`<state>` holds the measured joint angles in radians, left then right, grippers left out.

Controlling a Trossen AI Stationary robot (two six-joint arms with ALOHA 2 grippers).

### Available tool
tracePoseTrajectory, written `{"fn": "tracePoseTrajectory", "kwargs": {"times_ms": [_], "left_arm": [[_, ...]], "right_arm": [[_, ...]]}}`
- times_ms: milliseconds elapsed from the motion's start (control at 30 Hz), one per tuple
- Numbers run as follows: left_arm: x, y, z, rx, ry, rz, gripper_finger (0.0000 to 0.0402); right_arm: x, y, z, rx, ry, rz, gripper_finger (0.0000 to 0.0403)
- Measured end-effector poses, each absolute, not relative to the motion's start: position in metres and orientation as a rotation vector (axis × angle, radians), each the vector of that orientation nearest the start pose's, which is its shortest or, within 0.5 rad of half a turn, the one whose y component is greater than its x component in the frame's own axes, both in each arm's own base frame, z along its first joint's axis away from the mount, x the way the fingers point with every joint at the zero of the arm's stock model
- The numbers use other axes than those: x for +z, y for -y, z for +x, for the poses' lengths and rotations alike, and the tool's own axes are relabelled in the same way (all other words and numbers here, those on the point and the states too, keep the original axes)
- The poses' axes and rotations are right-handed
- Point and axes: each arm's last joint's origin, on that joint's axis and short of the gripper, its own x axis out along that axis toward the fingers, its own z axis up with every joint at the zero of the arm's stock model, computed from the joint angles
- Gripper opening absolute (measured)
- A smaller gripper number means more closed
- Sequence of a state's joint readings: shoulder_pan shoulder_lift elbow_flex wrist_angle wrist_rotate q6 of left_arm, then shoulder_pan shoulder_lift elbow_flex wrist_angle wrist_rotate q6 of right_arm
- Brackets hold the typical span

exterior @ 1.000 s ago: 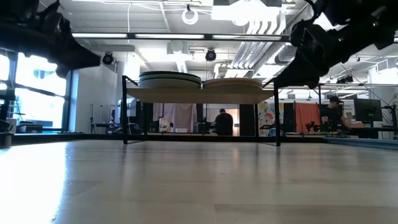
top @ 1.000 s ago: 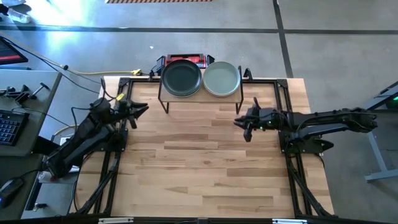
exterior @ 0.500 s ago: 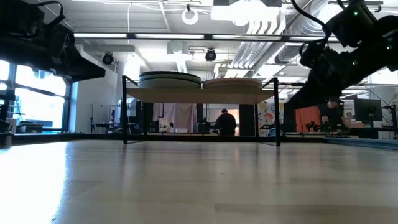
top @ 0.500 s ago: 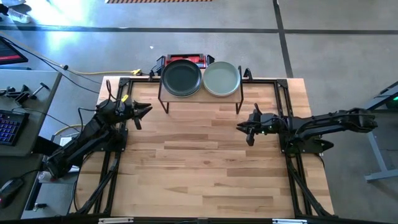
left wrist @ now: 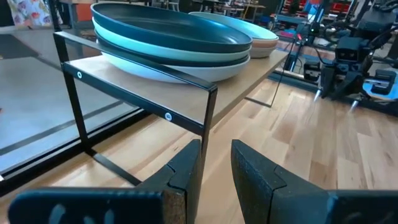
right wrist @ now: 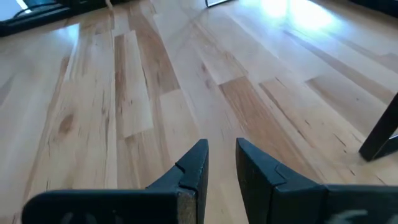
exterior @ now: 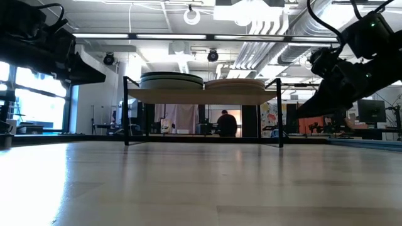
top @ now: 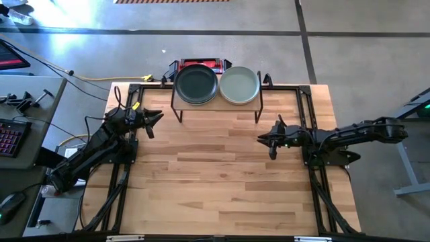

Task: Place and stack plates onto a shelf
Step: Return to Home Position

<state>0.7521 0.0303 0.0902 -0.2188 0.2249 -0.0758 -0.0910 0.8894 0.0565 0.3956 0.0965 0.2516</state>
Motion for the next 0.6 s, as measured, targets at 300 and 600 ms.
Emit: {"fn": "tracePoseTrajectory", "kwargs": {"times_ms": [300,600], "left_arm": [[0.1708,-0.0581,0.0715,0.533,-0.122,-0.15,0.0078],[0.1708,-0.0581,0.0715,0.533,-0.123,-0.15,0.0078]], "right_arm": [[0.126,0.0158,0.149,-0.211,-0.411,0.211,0.0064],[0.1217,0.0163,0.1468,-0.238,-0.458,0.207,0.0064]]}}
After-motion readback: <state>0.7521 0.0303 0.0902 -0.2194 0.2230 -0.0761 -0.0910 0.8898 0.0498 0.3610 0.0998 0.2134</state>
